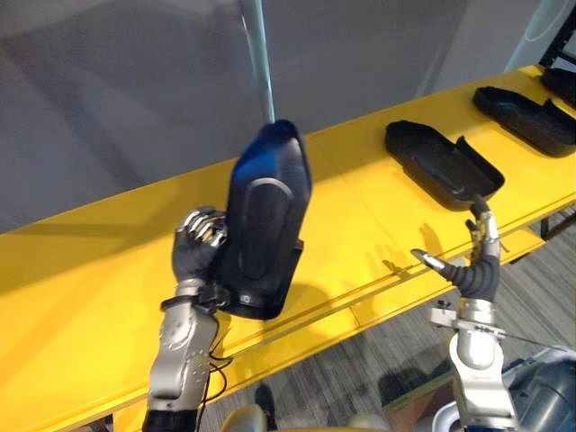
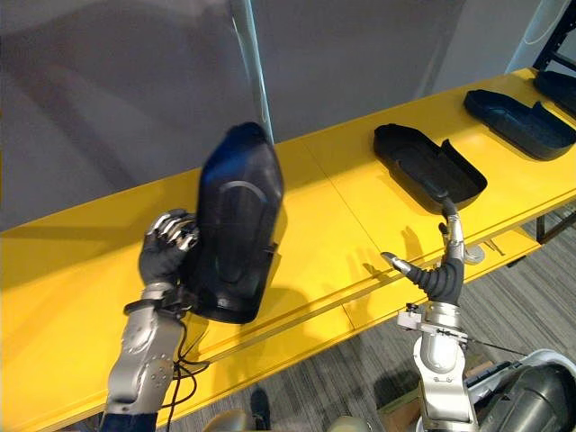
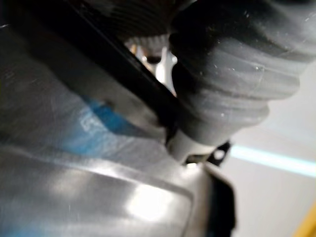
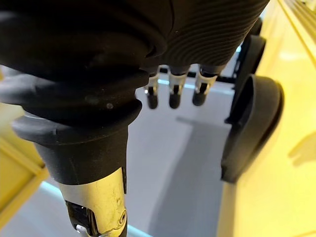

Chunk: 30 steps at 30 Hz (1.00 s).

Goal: Walk over and take plastic housings, then place them on the shelf

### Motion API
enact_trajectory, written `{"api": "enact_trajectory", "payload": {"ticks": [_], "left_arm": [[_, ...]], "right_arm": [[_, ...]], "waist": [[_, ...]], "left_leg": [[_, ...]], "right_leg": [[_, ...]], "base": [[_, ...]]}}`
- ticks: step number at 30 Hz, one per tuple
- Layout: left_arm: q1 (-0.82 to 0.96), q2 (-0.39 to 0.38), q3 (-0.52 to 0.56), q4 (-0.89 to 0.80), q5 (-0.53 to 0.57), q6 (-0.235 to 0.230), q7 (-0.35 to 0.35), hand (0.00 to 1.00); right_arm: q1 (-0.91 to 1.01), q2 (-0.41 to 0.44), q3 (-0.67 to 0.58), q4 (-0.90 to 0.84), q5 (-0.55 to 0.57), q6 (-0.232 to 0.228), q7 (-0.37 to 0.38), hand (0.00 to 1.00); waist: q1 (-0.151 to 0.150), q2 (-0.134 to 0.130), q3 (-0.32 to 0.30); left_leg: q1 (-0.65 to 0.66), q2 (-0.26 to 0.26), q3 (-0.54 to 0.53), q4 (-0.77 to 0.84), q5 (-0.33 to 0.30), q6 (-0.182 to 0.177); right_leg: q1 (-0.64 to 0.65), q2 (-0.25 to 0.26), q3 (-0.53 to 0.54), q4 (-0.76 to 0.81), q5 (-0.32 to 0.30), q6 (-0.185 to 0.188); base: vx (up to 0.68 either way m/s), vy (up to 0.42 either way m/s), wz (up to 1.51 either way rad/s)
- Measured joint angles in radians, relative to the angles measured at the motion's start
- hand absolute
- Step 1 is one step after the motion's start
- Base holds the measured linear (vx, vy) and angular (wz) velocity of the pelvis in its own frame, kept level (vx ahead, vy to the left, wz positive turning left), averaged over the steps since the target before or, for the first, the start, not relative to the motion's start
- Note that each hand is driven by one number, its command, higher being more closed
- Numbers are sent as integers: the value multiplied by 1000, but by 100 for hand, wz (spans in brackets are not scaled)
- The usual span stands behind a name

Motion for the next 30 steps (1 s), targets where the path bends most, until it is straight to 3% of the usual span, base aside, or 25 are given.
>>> {"api": "enact_trajectory", "payload": {"ticks": [3, 9, 15, 21, 22, 26, 30], "left_arm": [[-120, 13, 1, 157, 47, 60, 83, 100], [-278, 78, 11, 411, 59, 129, 180, 100], [-415, 123, 25, 583, 72, 141, 271, 100], [-517, 162, 102, 709, -18, 145, 394, 100], [-545, 173, 109, 719, -47, 144, 419, 0], [-614, 225, 126, 743, -99, 135, 443, 0], [-636, 237, 128, 743, -124, 119, 453, 0]], "right_arm": [[3, 0, 14, 6, 1, 1, 19, 0], [-1, -6, 29, 20, 22, 1, 74, 0], [-5, -34, 59, 45, 74, 5, 136, 0], [-2, -44, 64, 45, 120, 8, 166, 0], [-2, -46, 66, 44, 120, 12, 166, 0], [-7, -55, 90, 28, 127, 28, 165, 0], [-8, -55, 96, 23, 131, 29, 163, 0]], "waist": [[-23, 0, 0], [-51, 0, 0], [-80, 1, 0], [-109, 6, 8], [-109, 6, 19], [-117, 3, 72], [-124, 2, 82]], "left_leg": [[22, -1, 19, -39, 22, 2], [47, 5, 62, -126, 73, 1], [44, 11, 94, -131, 81, 3], [23, 17, 118, -131, 86, 1], [13, 17, 119, -130, 90, 0], [-3, 19, 127, -118, 92, 0], [-17, 19, 126, -111, 91, 1]], "right_leg": [[-8, 0, 20, 3, 0, 0], [-55, 9, 70, 11, 1, 4], [-94, 15, 103, 18, 4, 10], [-134, 24, 132, 24, 11, 19], [-146, 26, 134, 34, 11, 19], [-169, 28, 151, 52, 11, 18], [-180, 27, 152, 54, 11, 18]], "base": [[-41, 2, -19], [-53, 8, -19], [-46, 12, -19], [-3, 3, -11], [0, 0, 0], [5, -5, -7], [0, 0, 0]]}}
